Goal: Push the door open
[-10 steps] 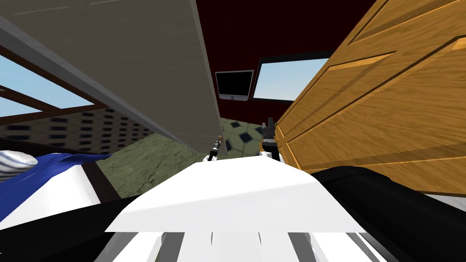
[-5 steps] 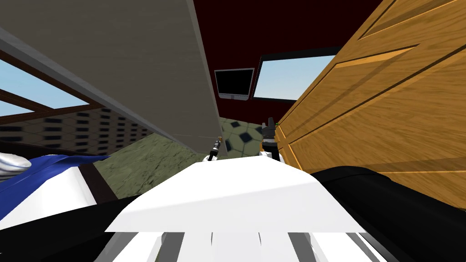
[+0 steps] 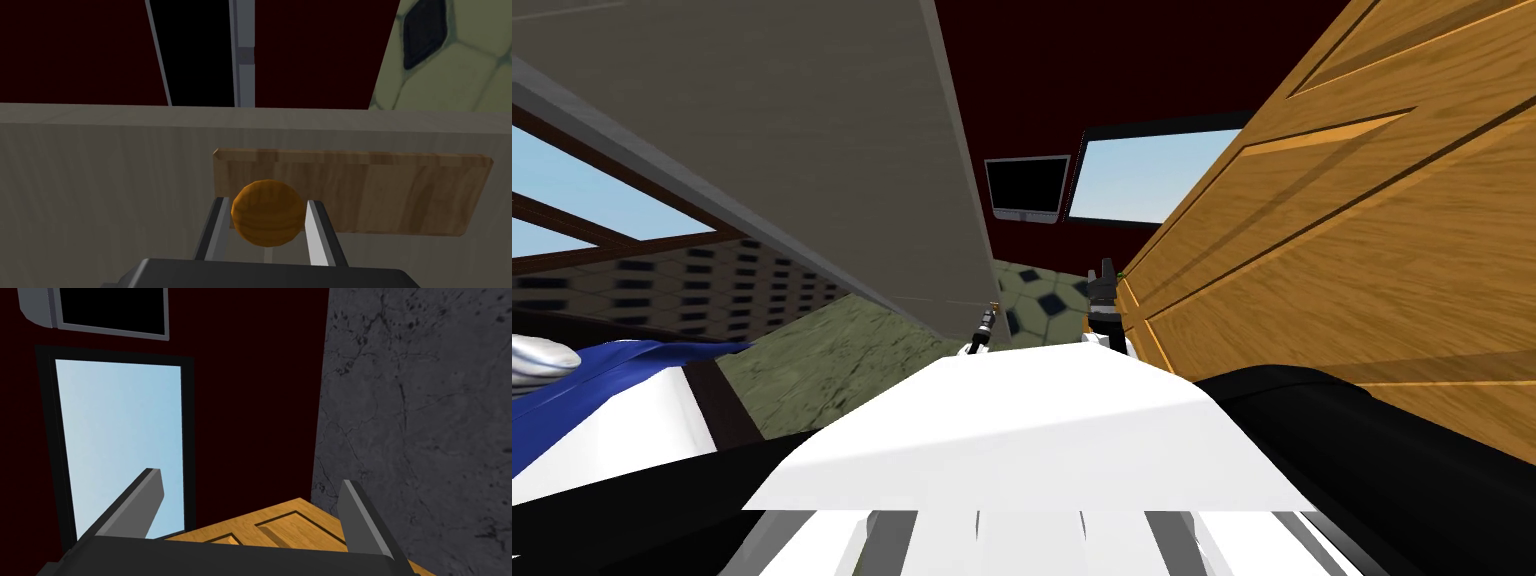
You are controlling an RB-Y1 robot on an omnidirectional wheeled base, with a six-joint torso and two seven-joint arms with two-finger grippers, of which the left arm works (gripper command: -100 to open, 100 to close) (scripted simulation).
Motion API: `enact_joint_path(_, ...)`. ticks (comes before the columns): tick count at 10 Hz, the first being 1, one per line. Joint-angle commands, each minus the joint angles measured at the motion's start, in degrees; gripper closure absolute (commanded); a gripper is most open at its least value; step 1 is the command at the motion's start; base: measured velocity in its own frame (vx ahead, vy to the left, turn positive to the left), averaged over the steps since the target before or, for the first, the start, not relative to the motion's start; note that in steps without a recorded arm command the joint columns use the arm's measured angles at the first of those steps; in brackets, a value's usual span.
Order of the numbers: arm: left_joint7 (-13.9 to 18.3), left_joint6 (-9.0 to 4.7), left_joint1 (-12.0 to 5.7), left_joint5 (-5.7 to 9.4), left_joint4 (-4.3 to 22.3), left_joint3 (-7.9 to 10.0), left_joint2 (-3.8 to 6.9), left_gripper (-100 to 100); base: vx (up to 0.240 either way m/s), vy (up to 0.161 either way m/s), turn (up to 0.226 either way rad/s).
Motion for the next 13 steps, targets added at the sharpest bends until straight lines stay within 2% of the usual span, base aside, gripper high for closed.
enact_joint_path(1, -0.3, 0.1, -0.5, 0.55, -0.3, 0.92, 0.51, 100, 0.18, -0.079, 0.033)
enact_joint_path(3, -0.7, 0.22, -0.49, 1.15, -0.3, 1.84, 0.83, 100, 0.182, -0.083, 0.038)
enact_joint_path(5, -0.7, 0.22, -0.49, 1.15, -0.3, 1.84, 0.83, 100, 0.091, -0.031, 0.002)
enact_joint_path(6, -1.2, 0.36, -0.47, 1.85, -0.3, 2.95, 1.15, 100, 0.125, -0.057, 0.03)
enact_joint_path(13, -2.2, 0.65, -0.44, 3.27, -0.2, 5.17, 1.64, 100, 0.118, -0.061, 0.042)
